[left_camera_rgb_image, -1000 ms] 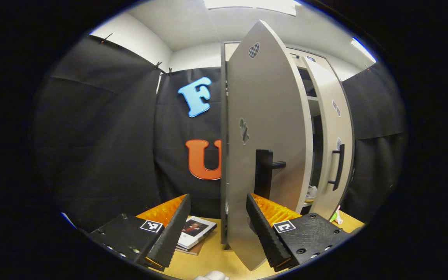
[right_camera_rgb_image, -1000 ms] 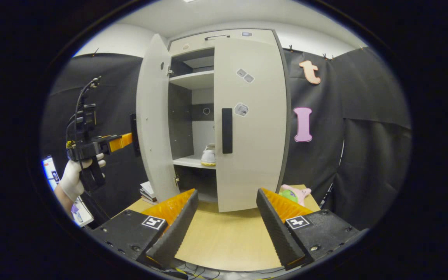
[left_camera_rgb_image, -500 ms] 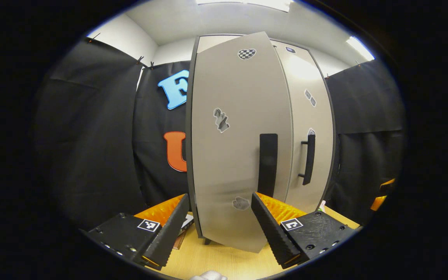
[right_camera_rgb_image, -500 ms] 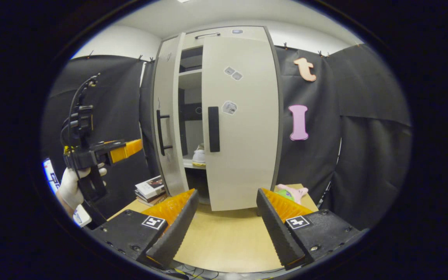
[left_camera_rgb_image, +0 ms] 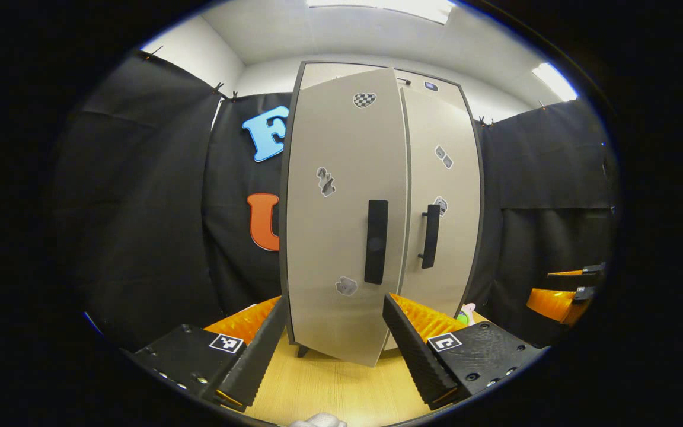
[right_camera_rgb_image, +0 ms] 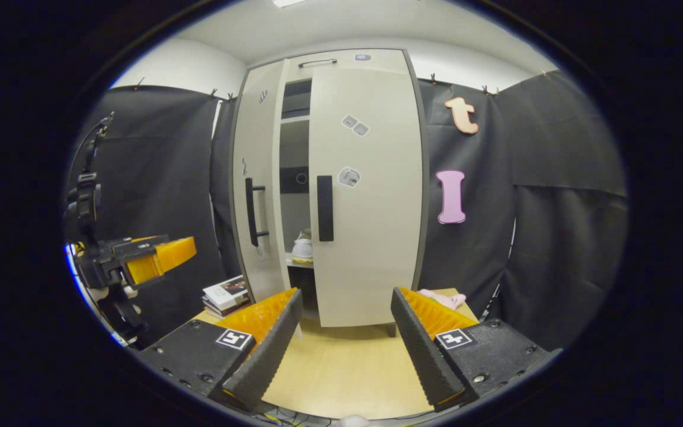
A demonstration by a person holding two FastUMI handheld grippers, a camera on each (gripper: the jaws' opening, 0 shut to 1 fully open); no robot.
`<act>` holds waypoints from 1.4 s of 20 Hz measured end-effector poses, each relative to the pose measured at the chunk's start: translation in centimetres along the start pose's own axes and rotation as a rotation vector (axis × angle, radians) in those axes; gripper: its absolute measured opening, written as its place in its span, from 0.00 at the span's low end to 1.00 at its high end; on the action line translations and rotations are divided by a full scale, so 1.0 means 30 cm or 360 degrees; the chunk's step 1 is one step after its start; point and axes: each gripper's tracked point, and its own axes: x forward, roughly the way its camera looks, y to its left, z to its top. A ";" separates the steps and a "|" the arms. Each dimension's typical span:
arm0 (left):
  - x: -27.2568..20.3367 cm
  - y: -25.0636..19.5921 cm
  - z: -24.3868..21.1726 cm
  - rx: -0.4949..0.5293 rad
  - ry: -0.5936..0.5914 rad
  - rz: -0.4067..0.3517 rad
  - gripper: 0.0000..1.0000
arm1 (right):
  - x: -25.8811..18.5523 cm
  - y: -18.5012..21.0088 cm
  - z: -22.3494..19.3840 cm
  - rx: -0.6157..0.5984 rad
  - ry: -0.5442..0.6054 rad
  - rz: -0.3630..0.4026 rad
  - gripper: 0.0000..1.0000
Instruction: Grab one shoe with the right hand and put it into the shoe cabinet, grab the other shoe with the left hand and put it into the shoe cabinet; then close the right door with the right hand and the left door with the left hand.
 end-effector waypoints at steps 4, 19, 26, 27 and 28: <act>-0.085 0.006 -0.013 -0.0018 0.0007 0.0002 0.97 | -0.036 0.003 0.016 -0.0015 -0.0024 -0.0036 0.98; -0.272 0.034 -0.011 0.0068 -0.0034 0.0007 0.98 | -0.171 0.000 0.021 -0.0004 -0.0071 -0.0155 0.96; -0.304 0.037 -0.008 0.0051 -0.0036 -0.0005 0.98 | -0.201 0.035 0.038 -0.0028 -0.0085 -0.0156 0.96; -0.310 0.040 -0.012 0.0050 -0.0033 -0.0006 0.98 | -0.205 0.041 0.038 -0.0027 -0.0085 -0.0152 0.96; -0.313 0.037 -0.012 0.0049 -0.0032 -0.0013 0.98 | -0.208 0.045 0.038 -0.0025 -0.0083 -0.0152 0.96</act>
